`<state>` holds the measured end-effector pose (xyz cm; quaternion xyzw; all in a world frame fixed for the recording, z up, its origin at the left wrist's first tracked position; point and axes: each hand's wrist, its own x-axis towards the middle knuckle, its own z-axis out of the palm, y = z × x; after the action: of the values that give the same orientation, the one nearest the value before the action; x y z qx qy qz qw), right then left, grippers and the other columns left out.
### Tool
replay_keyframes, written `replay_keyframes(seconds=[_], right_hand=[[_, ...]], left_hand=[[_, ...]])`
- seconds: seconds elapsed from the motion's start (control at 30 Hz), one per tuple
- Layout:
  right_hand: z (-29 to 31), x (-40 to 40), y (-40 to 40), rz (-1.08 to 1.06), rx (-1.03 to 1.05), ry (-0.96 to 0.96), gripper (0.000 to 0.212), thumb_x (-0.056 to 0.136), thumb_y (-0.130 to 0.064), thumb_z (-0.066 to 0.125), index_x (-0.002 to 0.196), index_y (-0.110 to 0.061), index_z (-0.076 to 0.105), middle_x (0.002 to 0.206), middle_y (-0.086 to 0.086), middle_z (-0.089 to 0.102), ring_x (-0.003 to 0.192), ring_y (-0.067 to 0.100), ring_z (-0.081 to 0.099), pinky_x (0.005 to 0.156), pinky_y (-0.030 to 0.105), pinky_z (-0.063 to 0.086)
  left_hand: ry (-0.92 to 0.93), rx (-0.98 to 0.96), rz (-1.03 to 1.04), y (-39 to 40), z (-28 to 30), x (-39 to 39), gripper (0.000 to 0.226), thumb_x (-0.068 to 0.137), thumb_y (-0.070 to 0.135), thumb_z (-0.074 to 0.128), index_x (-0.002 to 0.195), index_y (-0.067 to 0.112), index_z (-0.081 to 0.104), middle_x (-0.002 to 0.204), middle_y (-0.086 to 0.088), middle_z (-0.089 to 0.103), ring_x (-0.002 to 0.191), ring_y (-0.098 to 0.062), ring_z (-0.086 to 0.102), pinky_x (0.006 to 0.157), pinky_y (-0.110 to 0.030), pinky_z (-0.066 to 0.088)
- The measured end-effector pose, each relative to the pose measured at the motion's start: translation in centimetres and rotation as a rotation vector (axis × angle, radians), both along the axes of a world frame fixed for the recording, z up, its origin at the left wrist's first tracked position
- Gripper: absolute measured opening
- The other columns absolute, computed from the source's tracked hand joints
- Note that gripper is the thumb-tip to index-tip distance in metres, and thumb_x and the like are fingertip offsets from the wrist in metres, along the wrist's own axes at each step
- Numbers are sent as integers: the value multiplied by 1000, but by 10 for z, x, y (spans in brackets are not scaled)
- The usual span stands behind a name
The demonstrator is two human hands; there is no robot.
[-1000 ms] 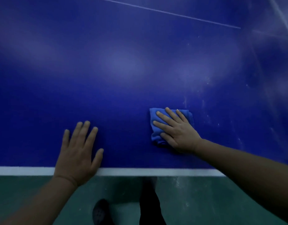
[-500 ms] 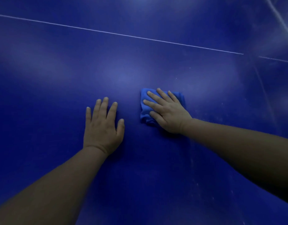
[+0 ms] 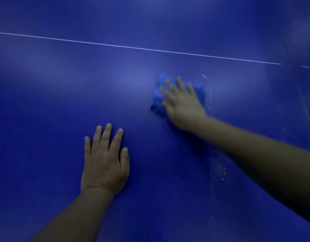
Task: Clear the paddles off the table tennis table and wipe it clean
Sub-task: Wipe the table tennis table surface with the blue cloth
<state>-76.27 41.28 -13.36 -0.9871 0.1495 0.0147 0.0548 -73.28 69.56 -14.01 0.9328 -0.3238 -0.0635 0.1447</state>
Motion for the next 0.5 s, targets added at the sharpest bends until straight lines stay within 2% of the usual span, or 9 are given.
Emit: replay_keyframes(seconds=[0.07, 0.13, 0.2, 0.27, 0.33, 0.4, 0.5], right_hand=[[-4, -25, 22, 217, 28, 17, 58, 99, -45, 24, 151, -24, 40, 161, 2, 29, 150, 32, 21, 119, 55, 14], [-2, -12, -2, 248, 12, 45, 59, 99, -47, 23, 151, -25, 40, 161, 2, 30, 149, 32, 22, 118, 56, 15], [2, 20, -44, 7, -43, 34, 61, 99, -46, 19, 153, -24, 36, 163, 4, 25, 150, 35, 19, 118, 59, 16], [2, 41, -72, -272, -16, 43, 56, 103, -42, 23, 155, -24, 28, 166, 2, 16, 152, 34, 10, 120, 56, 9], [-2, 51, -53, -351, -26, -8, 55, 103, -39, 26, 155, -22, 29, 165, 4, 16, 151, 36, 10, 119, 57, 8], [-5, 60, -8, -208, -33, -39, 58, 99, -39, 27, 153, -20, 35, 164, 6, 23, 150, 38, 15, 118, 58, 11], [-5, 80, 22, -28, 35, -12, 55, 103, -41, 26, 155, -24, 30, 165, 1, 19, 152, 32, 11, 120, 55, 8]], left_hand=[[-10, 10, -6, -2, -1, 0, 62, 98, 44, 25, 150, 17, 41, 162, -10, 29, 153, -26, 12, 123, -53, 4], [-24, 19, -5, -2, -1, 1, 60, 98, 43, 27, 149, 16, 43, 161, -11, 30, 152, -28, 14, 122, -51, 3], [-39, 23, -6, -2, -1, 0, 59, 98, 42, 28, 148, 15, 43, 160, -11, 31, 152, -29, 16, 122, -50, 1], [-53, 34, -5, -3, -1, 0, 59, 98, 42, 29, 148, 15, 43, 160, -11, 31, 152, -29, 16, 122, -50, 2], [-59, 37, -6, -2, -3, 1, 58, 97, 41, 30, 148, 15, 44, 159, -12, 32, 151, -30, 18, 121, -52, 4], [-63, 34, -6, -2, -3, 2, 58, 96, 40, 31, 146, 14, 46, 158, -13, 34, 150, -31, 20, 121, -54, 7], [-72, 46, 0, -4, -2, 3, 59, 95, 40, 32, 145, 13, 48, 158, -13, 35, 150, -31, 21, 121, -55, 7]])
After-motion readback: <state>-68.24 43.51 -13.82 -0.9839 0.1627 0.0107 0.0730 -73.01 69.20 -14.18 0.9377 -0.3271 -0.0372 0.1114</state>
